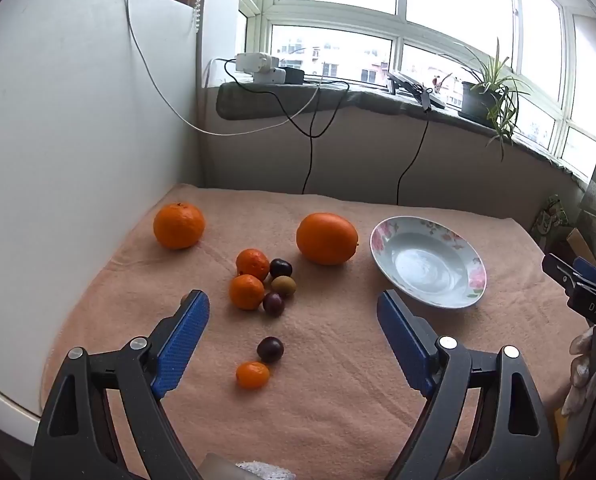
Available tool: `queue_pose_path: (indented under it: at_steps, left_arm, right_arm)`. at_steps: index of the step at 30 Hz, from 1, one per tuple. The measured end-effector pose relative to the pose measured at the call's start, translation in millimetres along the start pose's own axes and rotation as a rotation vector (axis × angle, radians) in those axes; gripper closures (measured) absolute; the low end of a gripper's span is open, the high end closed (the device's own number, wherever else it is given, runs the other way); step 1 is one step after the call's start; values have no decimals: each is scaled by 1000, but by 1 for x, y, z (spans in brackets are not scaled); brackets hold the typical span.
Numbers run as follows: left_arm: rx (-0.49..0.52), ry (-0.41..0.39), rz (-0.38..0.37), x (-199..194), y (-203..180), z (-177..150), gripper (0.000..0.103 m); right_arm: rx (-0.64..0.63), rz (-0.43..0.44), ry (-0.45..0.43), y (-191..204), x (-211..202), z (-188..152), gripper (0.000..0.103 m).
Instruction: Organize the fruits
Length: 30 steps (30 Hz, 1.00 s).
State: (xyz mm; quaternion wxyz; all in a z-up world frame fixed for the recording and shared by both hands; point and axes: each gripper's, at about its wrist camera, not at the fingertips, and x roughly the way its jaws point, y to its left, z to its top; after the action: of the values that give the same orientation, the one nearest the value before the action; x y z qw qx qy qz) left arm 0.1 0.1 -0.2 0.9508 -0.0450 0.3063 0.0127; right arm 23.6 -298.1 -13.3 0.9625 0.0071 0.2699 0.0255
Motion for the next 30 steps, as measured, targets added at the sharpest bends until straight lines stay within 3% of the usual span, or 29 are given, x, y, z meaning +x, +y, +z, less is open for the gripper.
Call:
queue_pose_path:
  at_steps: [30]
  left_arm:
    - [-5, -4, 3, 1, -1, 1, 17]
  right_arm:
    - [-16, -18, 16, 4, 4, -4, 0]
